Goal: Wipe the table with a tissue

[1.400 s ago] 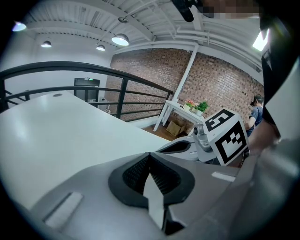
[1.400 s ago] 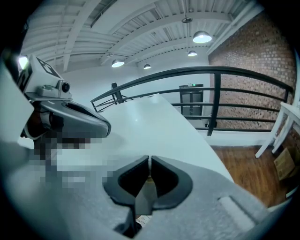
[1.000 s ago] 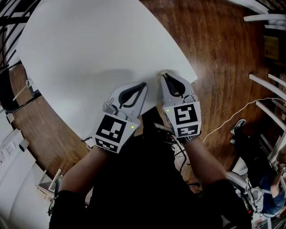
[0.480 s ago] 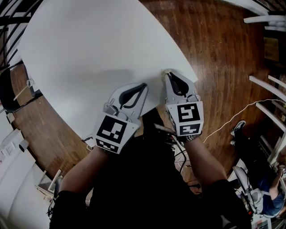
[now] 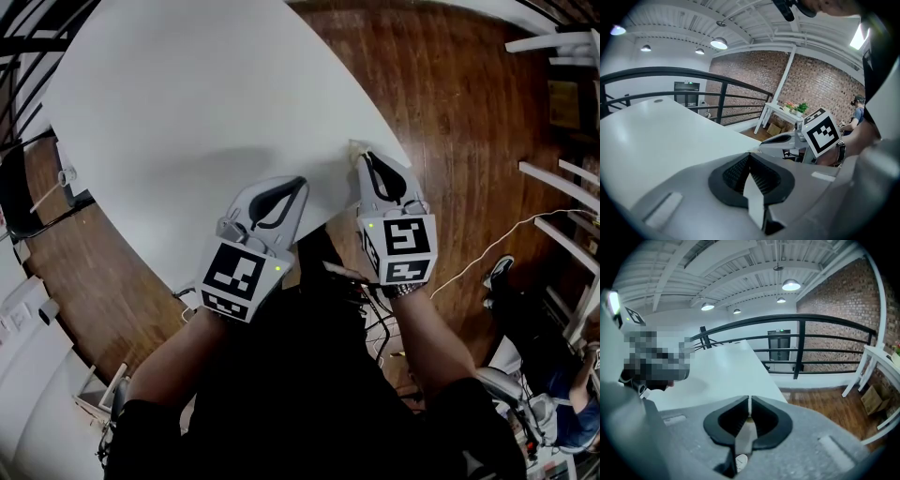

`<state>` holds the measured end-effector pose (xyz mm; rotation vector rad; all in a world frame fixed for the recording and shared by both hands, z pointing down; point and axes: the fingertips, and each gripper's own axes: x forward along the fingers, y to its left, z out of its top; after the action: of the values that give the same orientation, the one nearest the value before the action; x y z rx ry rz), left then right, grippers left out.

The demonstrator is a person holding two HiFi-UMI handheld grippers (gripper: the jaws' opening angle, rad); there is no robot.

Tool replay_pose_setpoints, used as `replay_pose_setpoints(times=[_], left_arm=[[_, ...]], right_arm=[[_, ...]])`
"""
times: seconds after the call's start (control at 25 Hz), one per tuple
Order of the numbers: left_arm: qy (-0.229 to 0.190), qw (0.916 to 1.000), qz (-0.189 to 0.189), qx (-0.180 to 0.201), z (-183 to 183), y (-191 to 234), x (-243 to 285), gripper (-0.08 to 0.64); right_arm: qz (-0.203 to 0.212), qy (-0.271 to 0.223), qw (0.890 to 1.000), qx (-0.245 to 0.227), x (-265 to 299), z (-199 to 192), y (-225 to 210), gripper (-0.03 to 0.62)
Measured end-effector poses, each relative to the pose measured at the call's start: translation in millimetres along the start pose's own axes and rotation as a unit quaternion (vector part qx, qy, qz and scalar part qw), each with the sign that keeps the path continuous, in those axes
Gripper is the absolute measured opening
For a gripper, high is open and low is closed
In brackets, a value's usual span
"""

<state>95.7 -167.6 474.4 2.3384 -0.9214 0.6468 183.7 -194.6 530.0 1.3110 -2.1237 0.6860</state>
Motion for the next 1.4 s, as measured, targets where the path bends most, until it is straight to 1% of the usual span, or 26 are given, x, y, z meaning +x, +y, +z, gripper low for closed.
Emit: replay_pose_setpoints(times=[0.4, 0.56, 0.76, 0.92, 1.16, 1.4], left_arm=[[-0.029, 0.9994, 0.002, 0.019, 13, -19, -30, 0.012], [-0.041, 0.9989, -0.006, 0.022, 16, -29, -52, 0.012], [-0.062, 0.9972, -0.007, 0.041, 17, -50, -74, 0.012], [-0.079, 0.9954, -0.014, 0.052, 20, -56, -92, 0.012], [-0.099, 0.9924, -0.03, 0.066, 25, -63, -123, 0.012], [-0.121, 0.9883, -0.044, 0.081, 24, -69, -159, 0.012]], right_arm=[[-0.012, -0.024, 1.0, -0.002, -43, 6, 15, 0.008], [-0.017, -0.034, 0.999, -0.001, -65, 9, 32, 0.008], [-0.025, -0.06, 0.998, -0.007, -102, 8, 48, 0.008], [-0.035, -0.075, 0.996, -0.014, -126, 15, 61, 0.008], [-0.051, -0.107, 0.992, -0.029, -158, 39, 89, 0.008], [-0.053, -0.13, 0.989, -0.041, -184, 46, 133, 0.008]])
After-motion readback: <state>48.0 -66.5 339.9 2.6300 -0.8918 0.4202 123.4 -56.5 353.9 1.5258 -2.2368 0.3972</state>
